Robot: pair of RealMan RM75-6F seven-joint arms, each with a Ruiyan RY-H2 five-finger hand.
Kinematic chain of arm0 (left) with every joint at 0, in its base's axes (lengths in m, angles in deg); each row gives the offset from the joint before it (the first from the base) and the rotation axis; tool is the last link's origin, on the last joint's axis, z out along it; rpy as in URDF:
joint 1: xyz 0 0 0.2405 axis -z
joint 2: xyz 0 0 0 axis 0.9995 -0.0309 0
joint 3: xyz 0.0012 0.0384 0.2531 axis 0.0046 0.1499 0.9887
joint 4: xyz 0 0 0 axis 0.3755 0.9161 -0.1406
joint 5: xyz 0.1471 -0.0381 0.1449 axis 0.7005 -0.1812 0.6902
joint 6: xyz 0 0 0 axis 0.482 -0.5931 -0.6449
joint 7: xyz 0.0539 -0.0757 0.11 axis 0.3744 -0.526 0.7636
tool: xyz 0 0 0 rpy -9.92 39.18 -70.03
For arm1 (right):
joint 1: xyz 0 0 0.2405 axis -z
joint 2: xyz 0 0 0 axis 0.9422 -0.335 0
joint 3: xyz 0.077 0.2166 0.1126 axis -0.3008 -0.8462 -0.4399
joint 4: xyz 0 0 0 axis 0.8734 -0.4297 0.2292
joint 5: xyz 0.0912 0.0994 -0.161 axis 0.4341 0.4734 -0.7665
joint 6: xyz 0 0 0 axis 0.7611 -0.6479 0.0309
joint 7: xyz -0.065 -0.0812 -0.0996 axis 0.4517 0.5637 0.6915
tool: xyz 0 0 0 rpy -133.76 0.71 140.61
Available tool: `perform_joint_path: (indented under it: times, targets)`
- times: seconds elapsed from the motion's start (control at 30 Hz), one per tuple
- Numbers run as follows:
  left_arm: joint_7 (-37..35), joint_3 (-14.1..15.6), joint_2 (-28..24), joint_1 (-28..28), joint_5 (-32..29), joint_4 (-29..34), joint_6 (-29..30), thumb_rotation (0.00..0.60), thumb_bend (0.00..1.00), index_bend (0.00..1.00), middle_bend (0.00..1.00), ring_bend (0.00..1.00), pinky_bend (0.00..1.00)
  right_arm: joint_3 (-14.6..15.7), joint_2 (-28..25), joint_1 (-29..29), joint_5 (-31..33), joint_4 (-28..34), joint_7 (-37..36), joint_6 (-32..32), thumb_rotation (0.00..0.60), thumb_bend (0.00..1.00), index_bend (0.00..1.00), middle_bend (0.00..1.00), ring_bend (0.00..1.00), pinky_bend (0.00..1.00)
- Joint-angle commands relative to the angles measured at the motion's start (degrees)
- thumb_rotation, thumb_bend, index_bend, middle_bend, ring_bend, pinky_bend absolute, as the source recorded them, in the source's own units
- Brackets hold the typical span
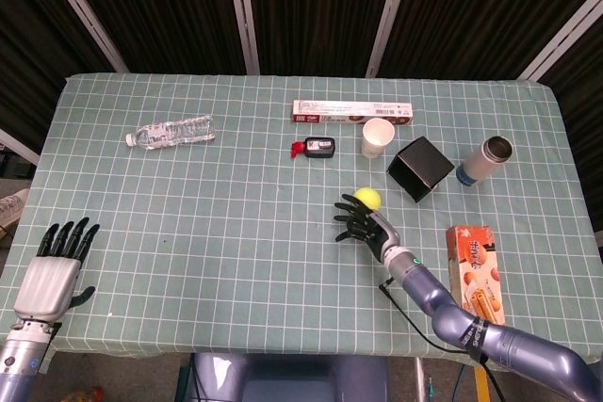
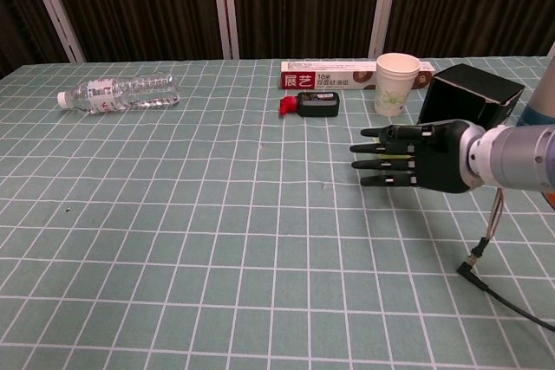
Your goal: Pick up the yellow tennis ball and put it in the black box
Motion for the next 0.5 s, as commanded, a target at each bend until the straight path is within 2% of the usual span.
perform_joint_path:
  times: [0.03,0.2,0.5]
  targets:
    - [0.4,-0.4,0.2,0.2,-0.9,-0.1,-0.4,0.600,0.13,0.00,0.00,0.00,0.00,-1.5,0.3,0.0,-0.5,-2.8,-0.9,2.0,0.600,0.78,0.08,0.16,0.21,0.45]
    - [1.5,-1.2,0.8,0.5,-3.1,-0.2,-0.9,0.600,0.13,0.00,0.00,0.00,0.00,-3.6,0.5,-0.1,-1.7,-7.2,-1.7,5.2,0.600,0.78,0.07,0.16,0.21,0.45]
    - [3.2,-1.9,1.5,1.0,-5.7,-0.4,-1.3,0.600,0.13,0.00,0.00,0.00,0.00,-5.4,-0.5,-0.1,-4.7,-14.6,-0.9,11.0,0.600,0.78,0.06,0.16,0.20,0.45]
